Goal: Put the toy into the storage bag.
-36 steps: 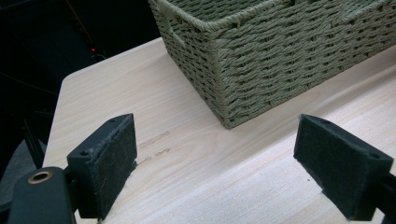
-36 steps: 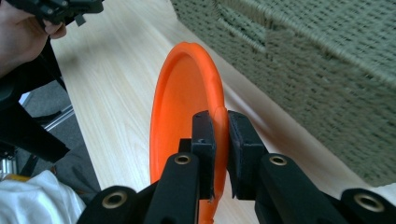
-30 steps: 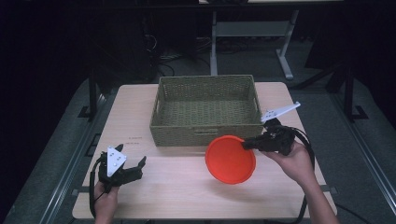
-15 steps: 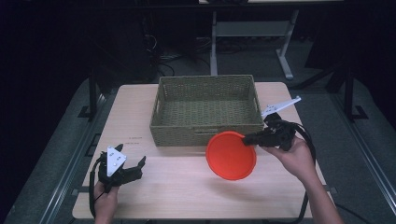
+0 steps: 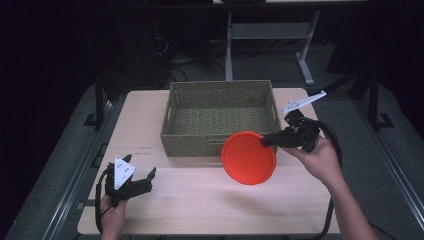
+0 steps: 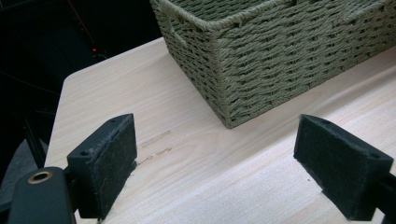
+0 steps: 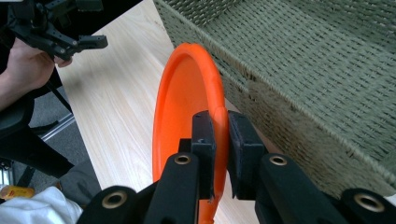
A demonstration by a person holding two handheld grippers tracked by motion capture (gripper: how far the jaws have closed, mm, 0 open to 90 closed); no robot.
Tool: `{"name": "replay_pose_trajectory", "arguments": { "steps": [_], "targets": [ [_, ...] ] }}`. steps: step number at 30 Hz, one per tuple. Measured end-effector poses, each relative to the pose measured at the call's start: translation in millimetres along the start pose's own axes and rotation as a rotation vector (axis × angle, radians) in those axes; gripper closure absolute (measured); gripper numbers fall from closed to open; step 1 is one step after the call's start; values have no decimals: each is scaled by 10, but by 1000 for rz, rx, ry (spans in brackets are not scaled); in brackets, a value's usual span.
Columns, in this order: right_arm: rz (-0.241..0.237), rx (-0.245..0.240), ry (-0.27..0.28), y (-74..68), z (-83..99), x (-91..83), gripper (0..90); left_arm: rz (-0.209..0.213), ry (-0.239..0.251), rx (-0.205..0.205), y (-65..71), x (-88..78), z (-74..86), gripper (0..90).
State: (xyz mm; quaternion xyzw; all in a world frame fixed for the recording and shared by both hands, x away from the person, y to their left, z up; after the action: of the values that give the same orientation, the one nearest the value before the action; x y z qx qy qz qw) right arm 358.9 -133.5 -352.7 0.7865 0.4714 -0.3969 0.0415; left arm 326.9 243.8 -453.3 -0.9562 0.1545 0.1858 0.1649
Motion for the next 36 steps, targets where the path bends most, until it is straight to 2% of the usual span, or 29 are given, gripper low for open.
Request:
{"name": "replay_pose_trajectory", "arguments": {
  "steps": [10, 14, 15, 29, 36],
  "targets": [
    [-1, 16, 3, 9, -134, -64, 817, 1, 1, -6, 4, 0, 0, 127],
    [5, 13, 4, 14, -191, -91, 818, 0, 0, -4, 6, 4, -1, 128],
    [7, 12, 2, 16, -207, -98, 817, -1, -1, 7, -2, 2, -2, 127],
    [9, 8, 4, 39, -421, -142, 817, 0, 0, -4, -1, -1, 0, 127],
    [25, 15, 7, 63, -506, -165, 817, 1, -2, -1, -1, 1, 3, 127]
  ]
}}
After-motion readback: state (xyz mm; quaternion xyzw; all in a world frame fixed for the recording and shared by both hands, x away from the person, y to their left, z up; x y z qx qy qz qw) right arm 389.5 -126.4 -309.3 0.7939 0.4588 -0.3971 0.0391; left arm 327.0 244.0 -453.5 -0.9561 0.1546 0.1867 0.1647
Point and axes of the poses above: each handheld gripper's, and its own axes: x roughly forward along the jaws, z roughly out of its underside, y roughly to its right, the point moved 9 cm from there along x, roughly forward along the jaws, and after that the axes turned 3 degrees about -z, right-handed, at the moved point
